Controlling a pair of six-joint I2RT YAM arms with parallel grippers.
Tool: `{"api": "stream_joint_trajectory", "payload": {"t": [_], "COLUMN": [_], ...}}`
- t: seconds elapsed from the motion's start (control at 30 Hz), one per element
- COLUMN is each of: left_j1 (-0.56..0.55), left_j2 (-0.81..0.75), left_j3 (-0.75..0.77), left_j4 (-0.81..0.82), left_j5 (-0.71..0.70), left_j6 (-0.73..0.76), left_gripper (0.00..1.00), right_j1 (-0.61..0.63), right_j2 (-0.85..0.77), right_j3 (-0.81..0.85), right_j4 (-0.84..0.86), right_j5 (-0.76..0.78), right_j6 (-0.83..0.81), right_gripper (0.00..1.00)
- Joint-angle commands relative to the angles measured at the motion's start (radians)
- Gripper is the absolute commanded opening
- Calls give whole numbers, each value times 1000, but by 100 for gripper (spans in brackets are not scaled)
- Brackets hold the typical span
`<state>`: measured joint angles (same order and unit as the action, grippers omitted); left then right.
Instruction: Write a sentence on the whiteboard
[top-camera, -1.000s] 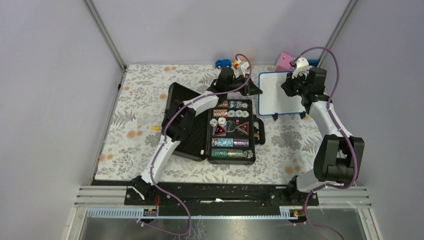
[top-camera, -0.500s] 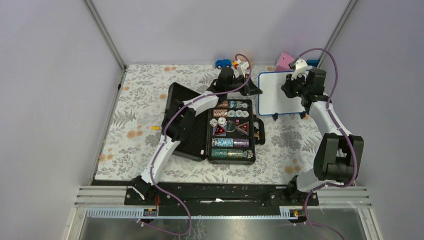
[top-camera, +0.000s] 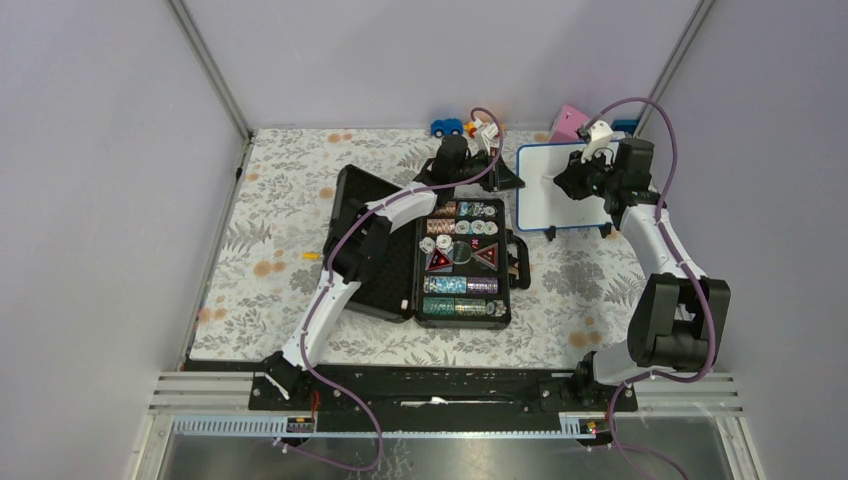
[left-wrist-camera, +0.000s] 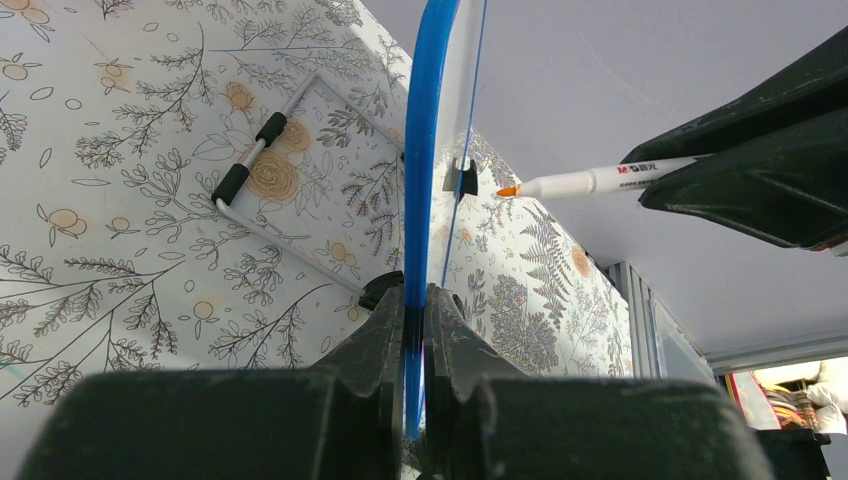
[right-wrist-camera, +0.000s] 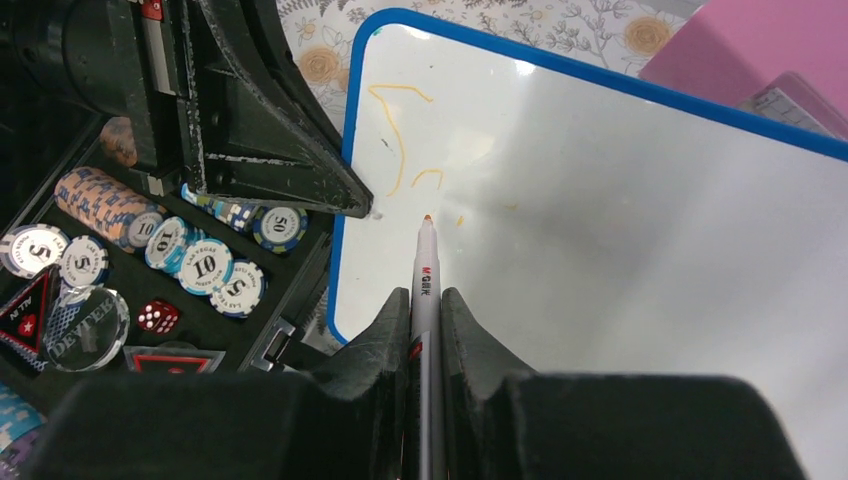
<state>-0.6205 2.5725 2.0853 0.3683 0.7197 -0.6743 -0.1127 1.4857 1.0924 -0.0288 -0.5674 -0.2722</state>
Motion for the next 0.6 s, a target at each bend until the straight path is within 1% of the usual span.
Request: {"api": "stream_joint_trajectory", "payload": {"t": [0.0, 0.57], "left_j1": [-7, -7], "left_j2": [-10, -3], "left_j3": [-5, -4], "left_j4": [20, 21], "left_j5": [11, 13], "left_j6": [-2, -2], "left_gripper": [0, 0], "right_j1": [-1, 45], "right_j2": [-3, 68], "right_j3": [33, 81], "right_j4": [-20, 10], "right_j5": [-38, -16], "right_j6": [-2, 12], "right_gripper": [0, 0]}}
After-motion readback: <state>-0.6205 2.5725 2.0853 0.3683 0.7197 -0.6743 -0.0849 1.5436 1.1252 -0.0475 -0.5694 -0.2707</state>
